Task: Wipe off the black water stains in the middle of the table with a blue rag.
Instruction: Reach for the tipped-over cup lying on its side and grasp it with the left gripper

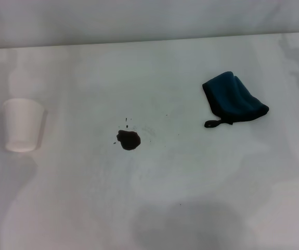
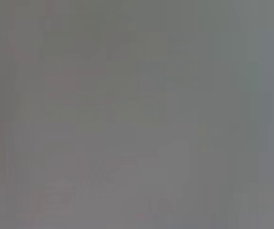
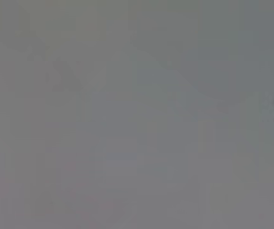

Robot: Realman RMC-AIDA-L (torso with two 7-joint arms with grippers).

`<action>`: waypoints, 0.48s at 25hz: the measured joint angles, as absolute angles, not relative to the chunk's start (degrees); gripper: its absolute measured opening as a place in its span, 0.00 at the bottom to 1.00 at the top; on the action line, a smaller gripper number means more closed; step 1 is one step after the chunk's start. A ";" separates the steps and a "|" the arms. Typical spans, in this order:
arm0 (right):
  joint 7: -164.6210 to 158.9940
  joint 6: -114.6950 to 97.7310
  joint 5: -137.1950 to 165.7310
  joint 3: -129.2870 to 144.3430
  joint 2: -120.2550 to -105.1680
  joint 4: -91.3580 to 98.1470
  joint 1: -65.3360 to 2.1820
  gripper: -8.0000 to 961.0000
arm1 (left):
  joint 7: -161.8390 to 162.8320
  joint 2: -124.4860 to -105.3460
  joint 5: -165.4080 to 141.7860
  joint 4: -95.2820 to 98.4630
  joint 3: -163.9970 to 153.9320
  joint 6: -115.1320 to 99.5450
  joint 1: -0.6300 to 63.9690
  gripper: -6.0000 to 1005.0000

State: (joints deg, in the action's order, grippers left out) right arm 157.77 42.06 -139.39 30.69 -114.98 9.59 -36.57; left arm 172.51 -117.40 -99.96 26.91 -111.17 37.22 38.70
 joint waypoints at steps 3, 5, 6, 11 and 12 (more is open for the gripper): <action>157.73 42.05 -139.39 30.82 -114.67 9.75 -36.56 0.91 | 171.66 -115.36 -101.64 31.79 -102.22 23.52 38.67 0.87; 157.54 42.06 -139.39 30.85 -114.31 9.78 -36.56 0.91 | 169.89 -113.28 -104.49 34.83 -96.04 10.20 39.08 0.87; 157.46 42.06 -139.40 30.84 -114.18 9.79 -36.56 0.91 | 168.71 -112.35 -105.39 35.76 -92.64 2.94 39.57 0.87; 157.34 42.10 -139.39 30.98 -114.11 9.79 -36.30 0.91 | 159.32 -110.97 -105.90 39.07 -75.74 -22.32 39.73 0.87; 157.33 42.12 -139.39 31.05 -114.10 9.78 -36.11 0.91 | 157.51 -110.88 -106.04 40.38 -72.74 -26.24 39.23 0.87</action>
